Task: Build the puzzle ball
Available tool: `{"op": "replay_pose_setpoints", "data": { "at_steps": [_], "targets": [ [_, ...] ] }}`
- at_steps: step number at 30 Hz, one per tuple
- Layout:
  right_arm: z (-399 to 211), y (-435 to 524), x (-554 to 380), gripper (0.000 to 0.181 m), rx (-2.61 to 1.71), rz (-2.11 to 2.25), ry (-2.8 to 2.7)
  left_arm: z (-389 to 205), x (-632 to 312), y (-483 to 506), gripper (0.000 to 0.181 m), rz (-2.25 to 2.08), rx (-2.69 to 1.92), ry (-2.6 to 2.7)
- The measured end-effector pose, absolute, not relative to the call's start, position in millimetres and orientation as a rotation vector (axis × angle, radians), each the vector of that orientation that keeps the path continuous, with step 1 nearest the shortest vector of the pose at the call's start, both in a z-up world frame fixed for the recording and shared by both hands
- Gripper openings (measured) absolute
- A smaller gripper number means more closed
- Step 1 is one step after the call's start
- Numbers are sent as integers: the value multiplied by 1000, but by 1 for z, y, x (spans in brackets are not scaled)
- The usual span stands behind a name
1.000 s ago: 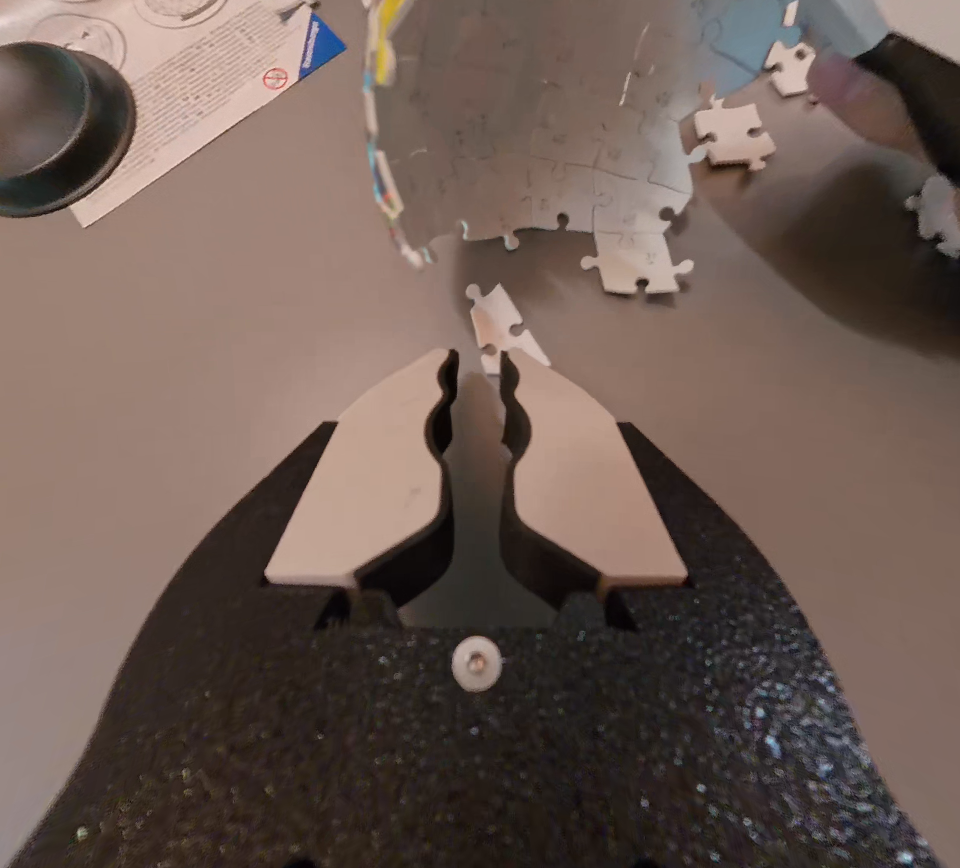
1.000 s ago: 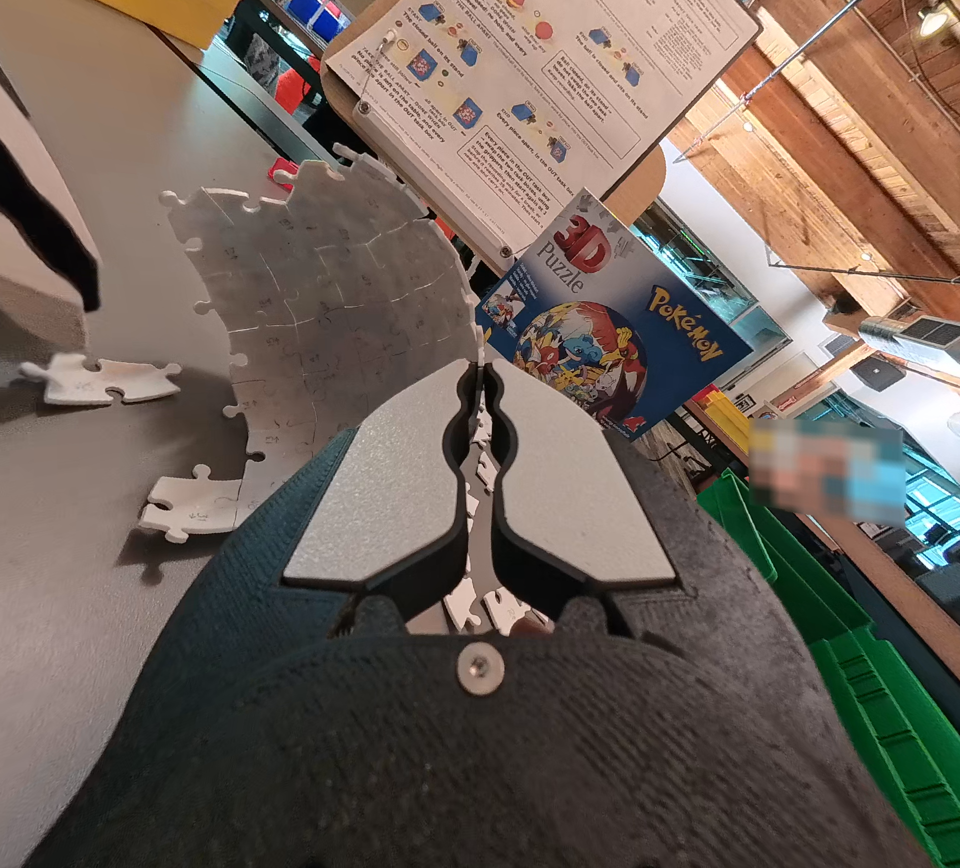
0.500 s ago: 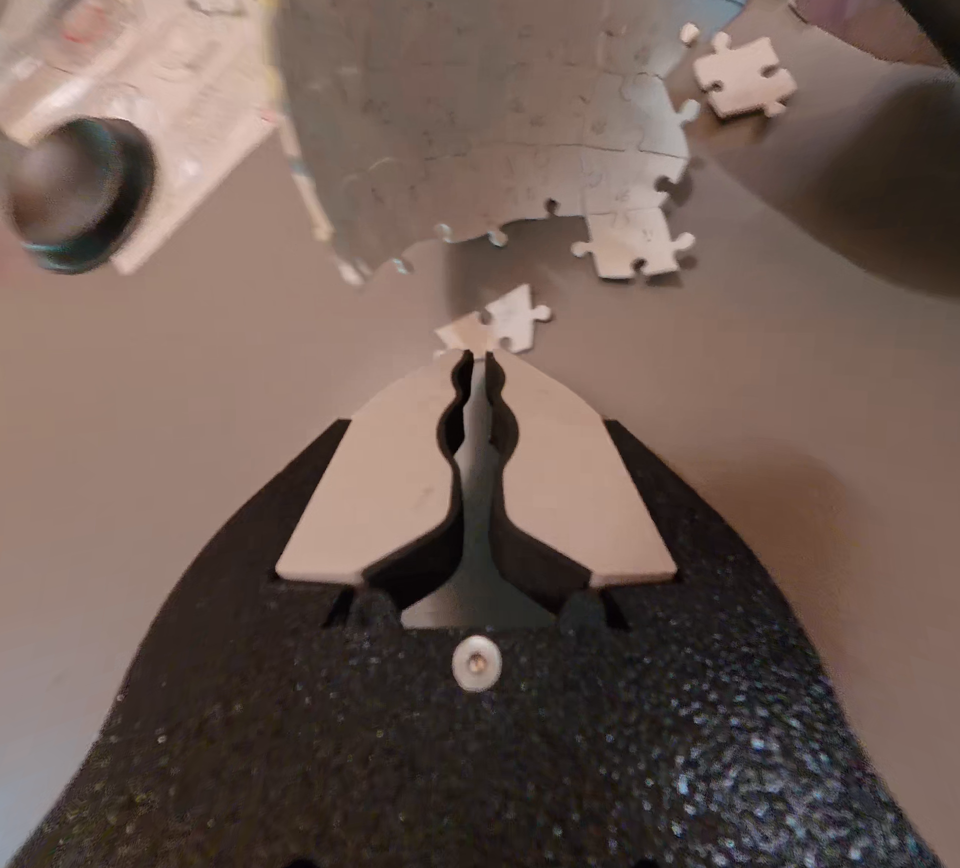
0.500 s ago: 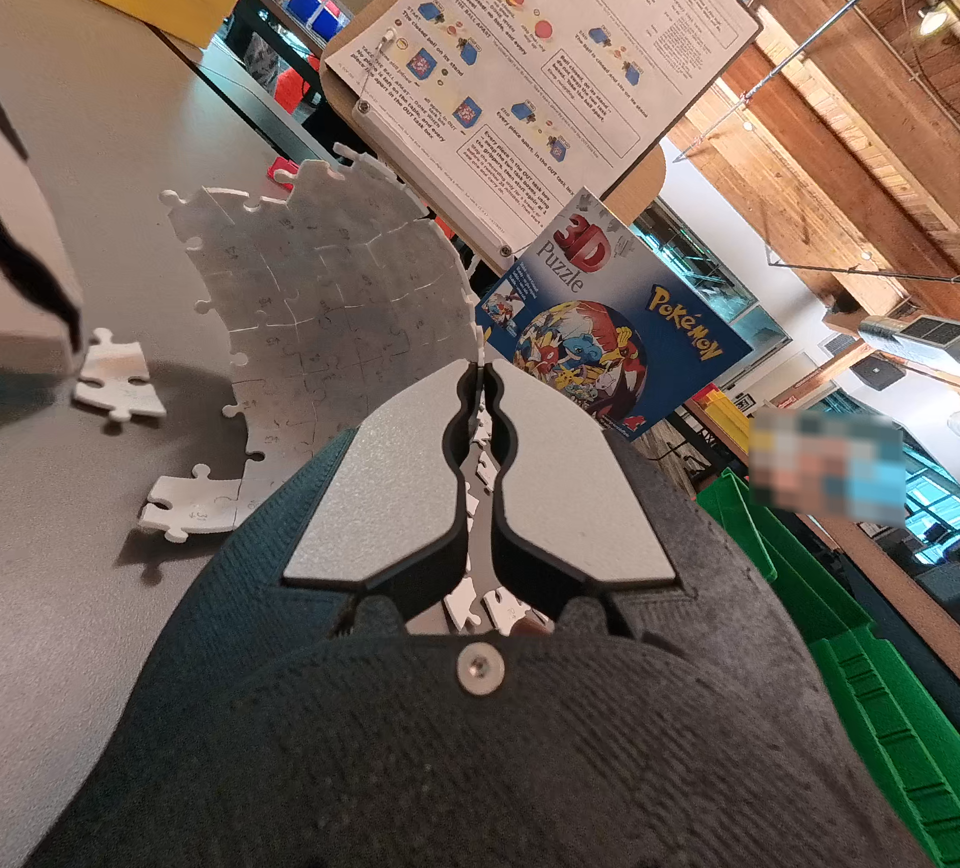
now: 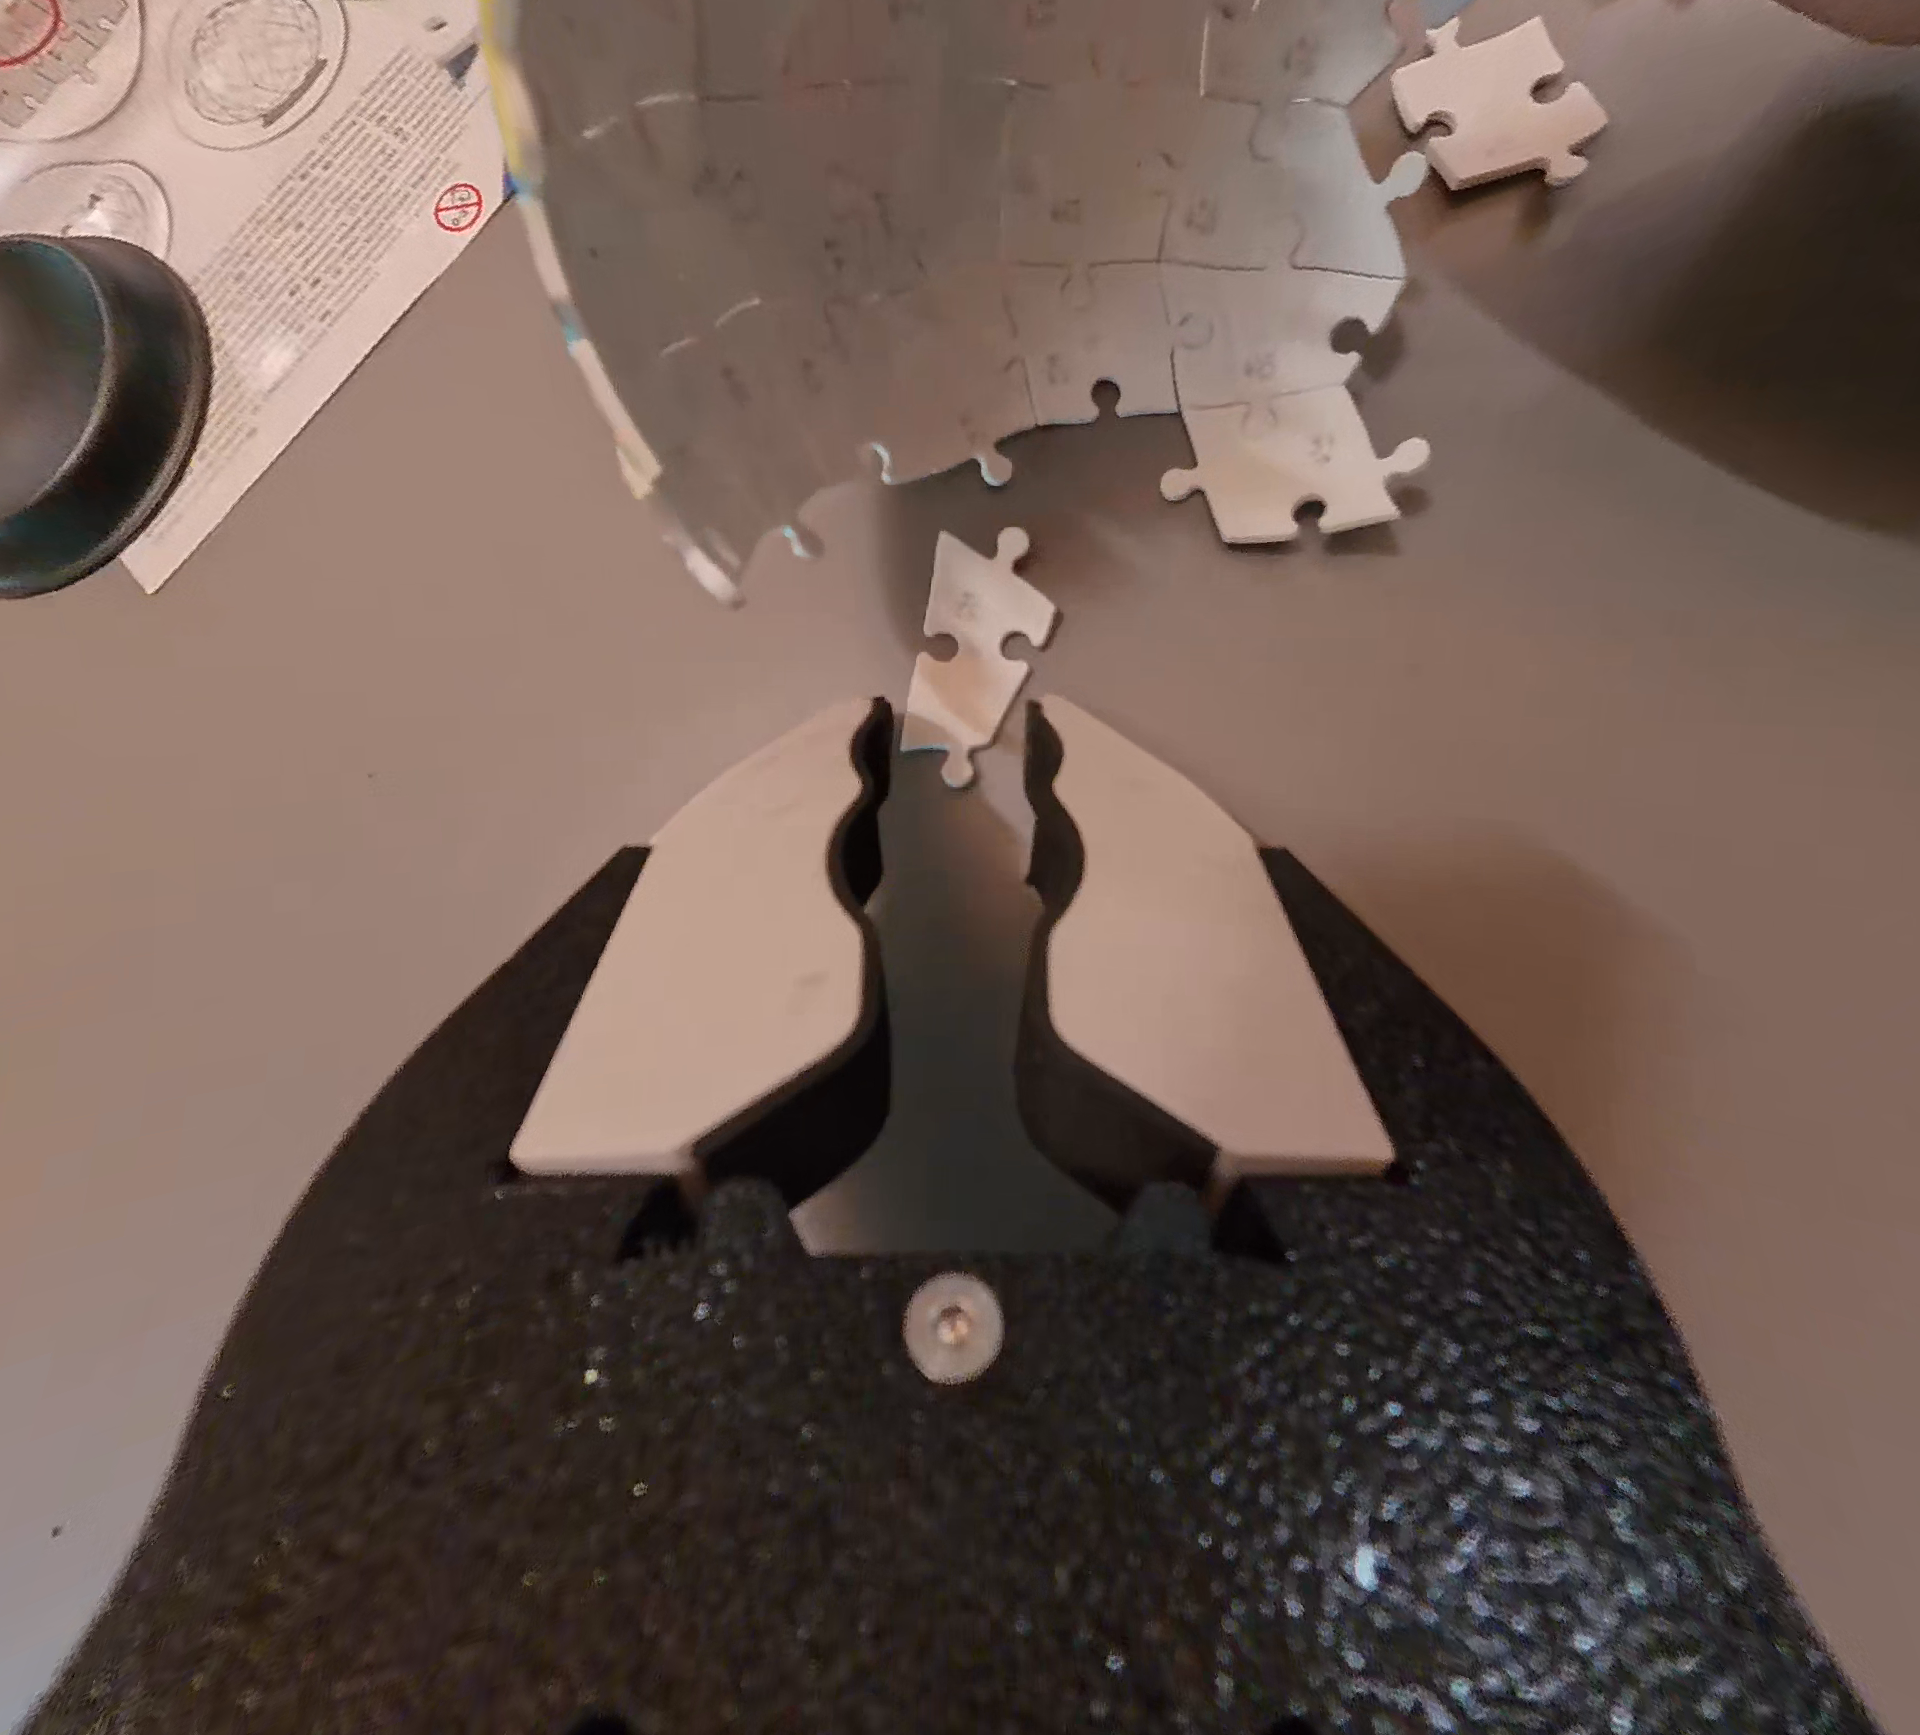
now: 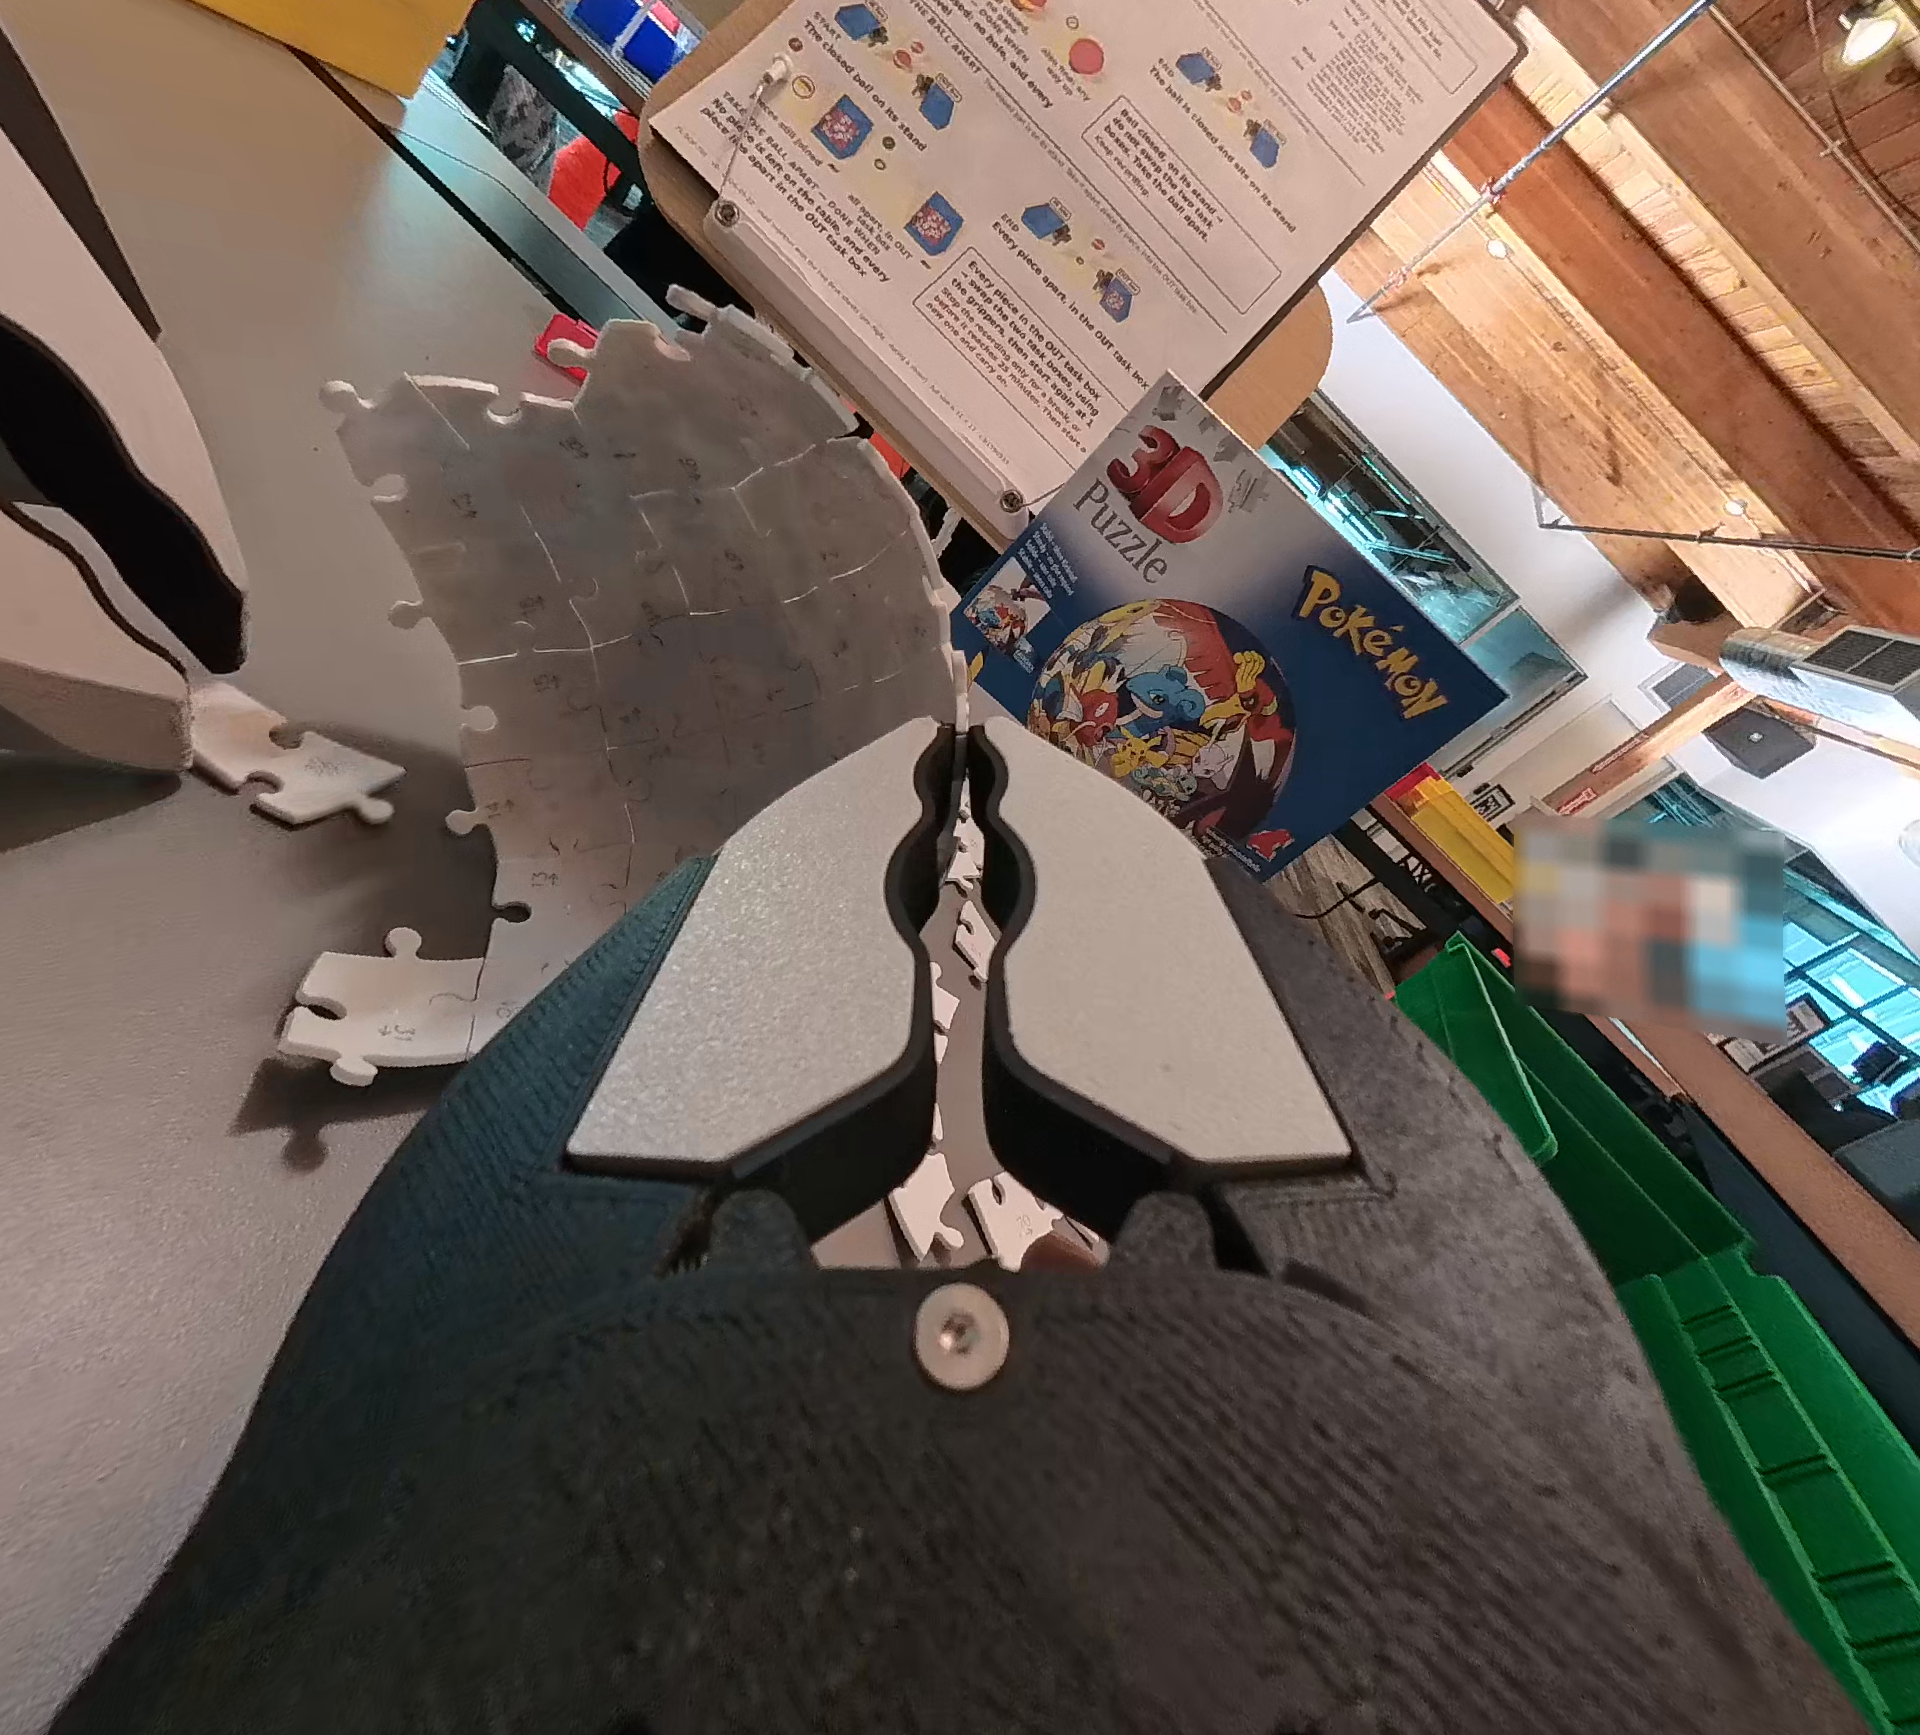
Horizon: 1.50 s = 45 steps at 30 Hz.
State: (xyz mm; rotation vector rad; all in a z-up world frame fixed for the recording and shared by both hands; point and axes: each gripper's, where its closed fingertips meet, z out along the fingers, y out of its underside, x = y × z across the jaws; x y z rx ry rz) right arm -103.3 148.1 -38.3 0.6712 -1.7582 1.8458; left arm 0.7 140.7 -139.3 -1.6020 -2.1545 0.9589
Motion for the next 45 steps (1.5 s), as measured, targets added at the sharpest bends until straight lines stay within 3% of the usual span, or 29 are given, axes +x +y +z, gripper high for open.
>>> {"op": "replay_pose_setpoints", "data": {
  "at_steps": [3,8,14,22,26,34,39,45],
  "targets": [
    [-38,148,-104,3,670,1847,-1761,-133,-2,142,27,1002,-1606,-2122],
    [-38,148,-104,3,667,1849,-1763,-138,-6,138,47,960,-1578,-2122],
    [-38,148,-104,3,670,1847,-1759,-141,-10,148,19,833,-1525,-2124],
    [-38,148,-103,3,673,1847,-1757,-140,-13,161,18,757,-1344,-2205],
    [-38,147,-103,3,673,1847,-1757,-136,-16,165,28,727,-1237,-2212],
    [-38,147,-103,3,673,1847,-1757,-133,-10,160,35,795,-1369,-2210],
    [-38,147,-103,3,673,1845,-1757,-141,-14,163,34,810,-1455,-2239],
    [-38,147,-103,3,673,1846,-1757,-141,-14,162,17,793,-1383,-2275]
  ]
}}
